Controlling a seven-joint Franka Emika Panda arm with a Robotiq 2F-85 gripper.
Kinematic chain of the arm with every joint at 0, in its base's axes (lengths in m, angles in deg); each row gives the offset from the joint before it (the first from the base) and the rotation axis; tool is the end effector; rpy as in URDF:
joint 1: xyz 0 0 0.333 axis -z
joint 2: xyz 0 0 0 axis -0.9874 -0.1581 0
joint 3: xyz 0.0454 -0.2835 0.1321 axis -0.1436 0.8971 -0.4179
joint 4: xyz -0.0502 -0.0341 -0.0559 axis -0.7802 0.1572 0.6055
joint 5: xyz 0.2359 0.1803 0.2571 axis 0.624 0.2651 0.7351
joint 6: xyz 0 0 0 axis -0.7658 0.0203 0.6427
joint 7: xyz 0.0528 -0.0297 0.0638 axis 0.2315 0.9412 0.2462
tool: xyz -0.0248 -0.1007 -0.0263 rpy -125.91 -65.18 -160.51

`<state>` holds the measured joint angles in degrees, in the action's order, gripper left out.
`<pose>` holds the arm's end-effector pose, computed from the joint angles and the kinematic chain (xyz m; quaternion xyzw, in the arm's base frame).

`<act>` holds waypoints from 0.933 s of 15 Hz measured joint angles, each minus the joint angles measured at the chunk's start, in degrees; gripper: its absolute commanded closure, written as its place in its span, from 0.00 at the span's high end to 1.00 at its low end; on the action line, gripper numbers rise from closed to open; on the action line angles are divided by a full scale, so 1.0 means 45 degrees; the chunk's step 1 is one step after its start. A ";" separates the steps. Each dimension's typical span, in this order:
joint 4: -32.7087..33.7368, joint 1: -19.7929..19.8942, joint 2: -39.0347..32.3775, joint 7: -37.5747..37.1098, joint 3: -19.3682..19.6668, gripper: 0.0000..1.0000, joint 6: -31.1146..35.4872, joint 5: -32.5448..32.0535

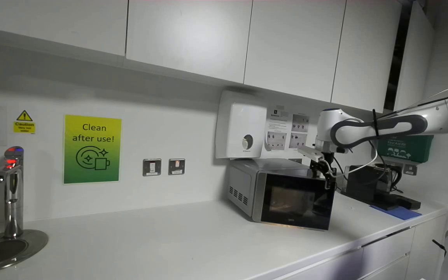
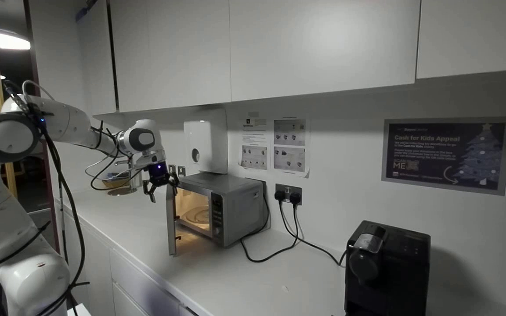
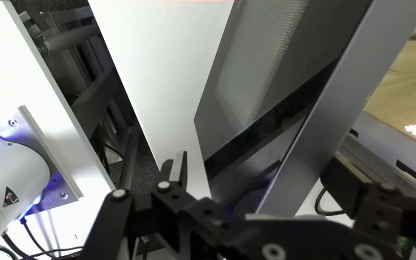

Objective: Pull open the microwave door fully

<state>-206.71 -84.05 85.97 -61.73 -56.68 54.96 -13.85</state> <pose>0.4330 0.1451 0.5325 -0.6074 0.7882 -0.0985 0.0016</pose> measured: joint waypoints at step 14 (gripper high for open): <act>-0.0060 -0.0004 0.0294 -0.0188 0.0059 1.00 0.0827 0.1638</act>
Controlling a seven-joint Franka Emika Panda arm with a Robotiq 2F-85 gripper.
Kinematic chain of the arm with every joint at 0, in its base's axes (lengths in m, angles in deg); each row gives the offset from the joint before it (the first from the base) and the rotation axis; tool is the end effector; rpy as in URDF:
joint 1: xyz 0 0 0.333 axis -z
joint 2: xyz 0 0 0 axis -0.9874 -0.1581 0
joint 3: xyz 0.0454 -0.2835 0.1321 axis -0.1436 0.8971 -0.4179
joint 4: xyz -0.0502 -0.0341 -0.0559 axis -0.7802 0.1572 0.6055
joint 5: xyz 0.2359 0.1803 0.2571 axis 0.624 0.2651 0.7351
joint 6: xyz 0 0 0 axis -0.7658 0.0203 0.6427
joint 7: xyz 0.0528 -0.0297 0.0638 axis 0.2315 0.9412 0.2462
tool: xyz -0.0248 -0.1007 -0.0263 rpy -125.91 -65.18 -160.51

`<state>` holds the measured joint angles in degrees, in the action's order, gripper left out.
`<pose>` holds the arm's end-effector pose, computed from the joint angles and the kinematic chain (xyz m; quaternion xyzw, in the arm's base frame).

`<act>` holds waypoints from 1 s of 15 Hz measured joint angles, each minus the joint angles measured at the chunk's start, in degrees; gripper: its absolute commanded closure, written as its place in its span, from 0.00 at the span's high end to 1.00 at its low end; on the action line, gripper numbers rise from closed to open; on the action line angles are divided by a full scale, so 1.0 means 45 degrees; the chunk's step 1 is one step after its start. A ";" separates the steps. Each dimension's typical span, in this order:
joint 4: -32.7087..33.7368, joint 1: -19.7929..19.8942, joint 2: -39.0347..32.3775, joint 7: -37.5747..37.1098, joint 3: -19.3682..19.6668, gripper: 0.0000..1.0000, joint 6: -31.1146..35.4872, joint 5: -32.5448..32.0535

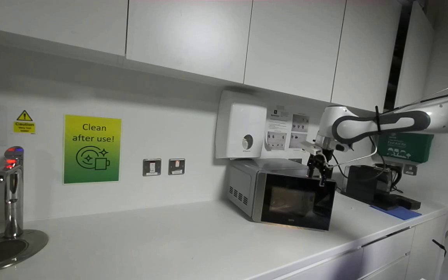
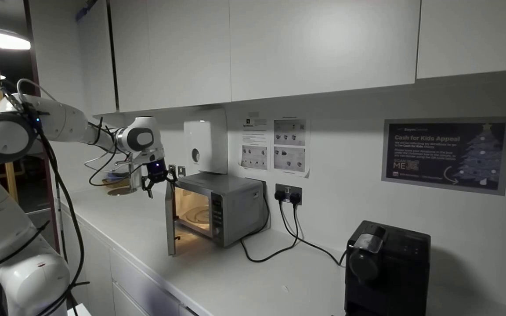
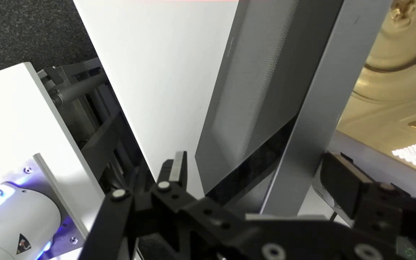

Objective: Pull open the microwave door fully

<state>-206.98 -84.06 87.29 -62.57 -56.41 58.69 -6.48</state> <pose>0.4316 0.1531 0.5458 -0.5855 0.8064 -0.0567 0.0617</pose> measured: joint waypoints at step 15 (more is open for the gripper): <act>-0.0181 -0.0174 0.0006 -0.0010 -0.0126 1.00 0.0007 0.1305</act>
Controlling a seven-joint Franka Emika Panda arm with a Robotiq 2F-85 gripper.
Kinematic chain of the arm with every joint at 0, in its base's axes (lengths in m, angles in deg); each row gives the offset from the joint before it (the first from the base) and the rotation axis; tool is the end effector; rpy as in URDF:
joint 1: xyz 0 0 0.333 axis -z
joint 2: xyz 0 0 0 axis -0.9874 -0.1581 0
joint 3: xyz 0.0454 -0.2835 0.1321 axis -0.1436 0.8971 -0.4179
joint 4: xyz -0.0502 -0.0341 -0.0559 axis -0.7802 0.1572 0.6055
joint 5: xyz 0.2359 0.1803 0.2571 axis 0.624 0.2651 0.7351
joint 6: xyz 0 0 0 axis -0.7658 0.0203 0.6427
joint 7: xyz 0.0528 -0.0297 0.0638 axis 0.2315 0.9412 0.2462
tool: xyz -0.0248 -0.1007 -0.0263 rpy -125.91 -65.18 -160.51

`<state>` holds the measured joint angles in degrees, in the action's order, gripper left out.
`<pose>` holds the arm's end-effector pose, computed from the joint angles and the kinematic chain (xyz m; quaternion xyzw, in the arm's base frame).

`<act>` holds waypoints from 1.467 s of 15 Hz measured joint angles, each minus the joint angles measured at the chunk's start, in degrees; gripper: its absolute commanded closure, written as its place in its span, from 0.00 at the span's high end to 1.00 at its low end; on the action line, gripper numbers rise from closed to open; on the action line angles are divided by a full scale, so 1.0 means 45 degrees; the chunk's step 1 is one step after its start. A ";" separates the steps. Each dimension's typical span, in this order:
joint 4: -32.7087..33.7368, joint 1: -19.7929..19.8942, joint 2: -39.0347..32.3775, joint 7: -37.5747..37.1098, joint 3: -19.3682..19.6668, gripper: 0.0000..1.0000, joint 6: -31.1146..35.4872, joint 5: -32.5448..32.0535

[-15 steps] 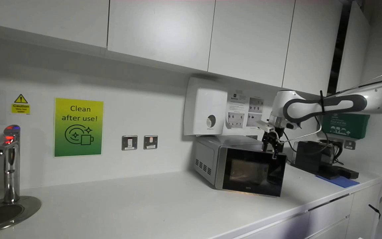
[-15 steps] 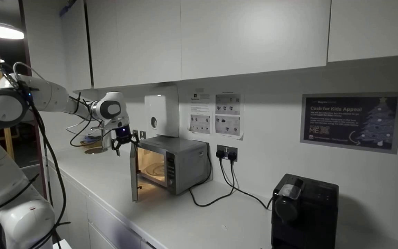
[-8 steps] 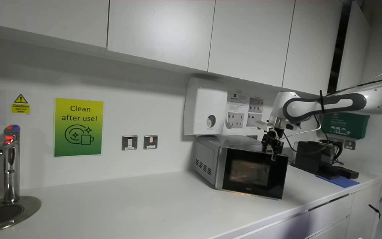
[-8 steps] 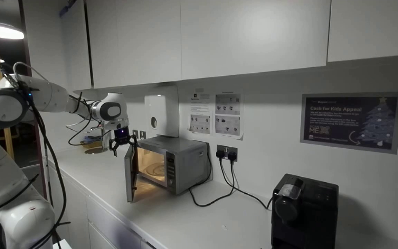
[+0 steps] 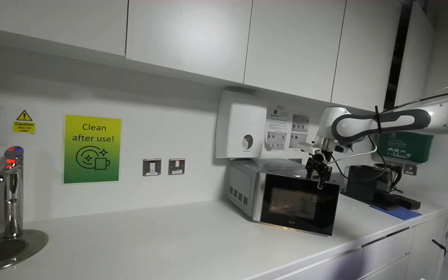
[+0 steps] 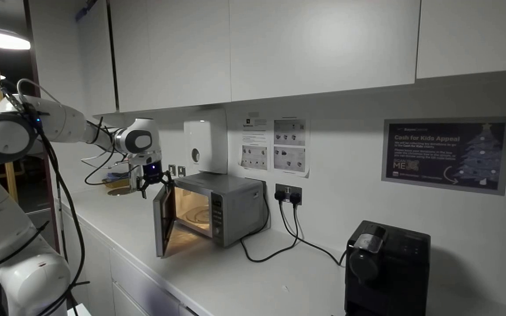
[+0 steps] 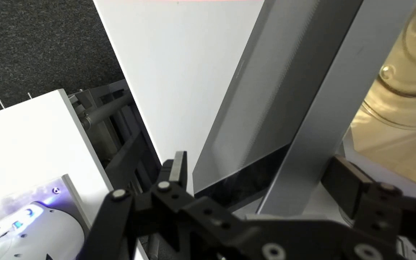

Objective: Pull open the microwave door fully

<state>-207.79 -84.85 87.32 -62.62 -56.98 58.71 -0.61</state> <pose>0.4247 0.1687 0.5385 -0.5808 0.8109 -0.0100 0.0711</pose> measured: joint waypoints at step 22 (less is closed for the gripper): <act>-0.0027 -0.0615 -0.0070 -0.0154 -0.0463 1.00 -0.0003 -0.0019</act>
